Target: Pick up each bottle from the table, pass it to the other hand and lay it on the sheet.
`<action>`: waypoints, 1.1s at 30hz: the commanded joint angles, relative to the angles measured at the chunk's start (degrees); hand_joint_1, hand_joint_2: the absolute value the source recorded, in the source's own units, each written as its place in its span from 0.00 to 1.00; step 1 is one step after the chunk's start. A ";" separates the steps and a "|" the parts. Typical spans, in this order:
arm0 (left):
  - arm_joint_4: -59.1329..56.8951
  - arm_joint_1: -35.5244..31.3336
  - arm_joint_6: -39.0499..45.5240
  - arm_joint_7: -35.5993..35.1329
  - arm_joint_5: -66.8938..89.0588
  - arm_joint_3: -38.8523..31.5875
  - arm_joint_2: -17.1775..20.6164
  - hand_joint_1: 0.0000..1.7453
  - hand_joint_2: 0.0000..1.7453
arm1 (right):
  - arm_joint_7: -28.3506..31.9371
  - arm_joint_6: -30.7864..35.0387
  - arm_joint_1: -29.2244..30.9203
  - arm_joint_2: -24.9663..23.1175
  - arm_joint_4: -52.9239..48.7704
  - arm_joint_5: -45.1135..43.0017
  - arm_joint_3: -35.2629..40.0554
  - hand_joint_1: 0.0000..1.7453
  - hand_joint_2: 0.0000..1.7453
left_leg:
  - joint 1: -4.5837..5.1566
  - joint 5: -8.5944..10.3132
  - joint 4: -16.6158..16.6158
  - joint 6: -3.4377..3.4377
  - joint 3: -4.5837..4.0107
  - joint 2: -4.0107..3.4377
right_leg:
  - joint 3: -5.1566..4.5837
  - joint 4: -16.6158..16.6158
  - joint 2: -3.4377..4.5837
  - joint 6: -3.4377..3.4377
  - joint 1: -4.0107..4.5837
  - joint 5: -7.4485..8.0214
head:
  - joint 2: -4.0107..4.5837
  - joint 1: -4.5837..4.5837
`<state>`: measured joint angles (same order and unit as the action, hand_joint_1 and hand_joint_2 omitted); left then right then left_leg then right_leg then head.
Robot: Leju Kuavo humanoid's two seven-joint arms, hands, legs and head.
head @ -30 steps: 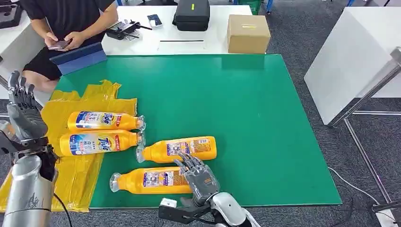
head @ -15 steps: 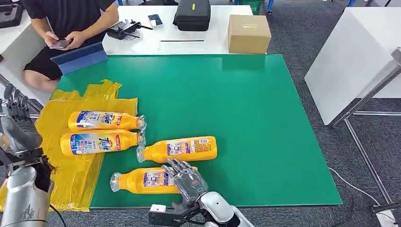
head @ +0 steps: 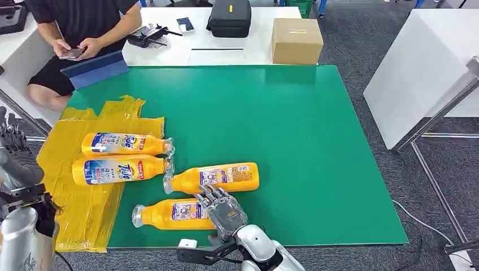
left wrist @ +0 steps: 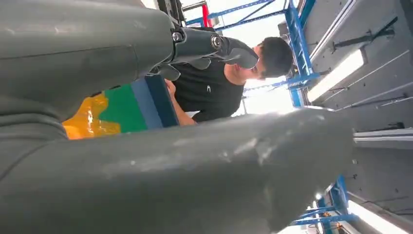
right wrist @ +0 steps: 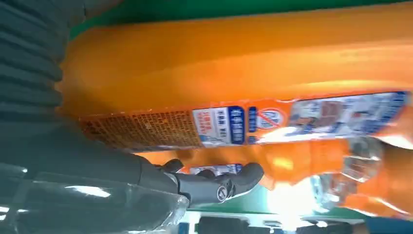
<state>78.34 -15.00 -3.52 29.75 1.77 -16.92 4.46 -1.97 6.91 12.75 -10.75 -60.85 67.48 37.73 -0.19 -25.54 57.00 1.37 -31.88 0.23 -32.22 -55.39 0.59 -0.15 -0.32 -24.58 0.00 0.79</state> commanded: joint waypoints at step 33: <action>0.49 -1.07 -1.04 -1.29 0.03 -3.87 -2.95 0.00 0.00 | -0.86 -2.51 -0.09 0.70 7.68 0.90 -0.92 1.00 1.00 | -0.06 0.18 -0.13 -0.26 0.46 0.15 | 0.39 0.13 -0.21 -0.21 0.15 0.16 | 0.00 -0.02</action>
<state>79.56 -14.68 -4.26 28.96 1.73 -19.19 3.41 -2.95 6.01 14.71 -11.34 -56.52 68.74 37.55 -0.24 -25.45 56.97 1.20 -31.41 0.20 -31.91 -55.37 0.61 -0.38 -0.18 -24.44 0.00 0.77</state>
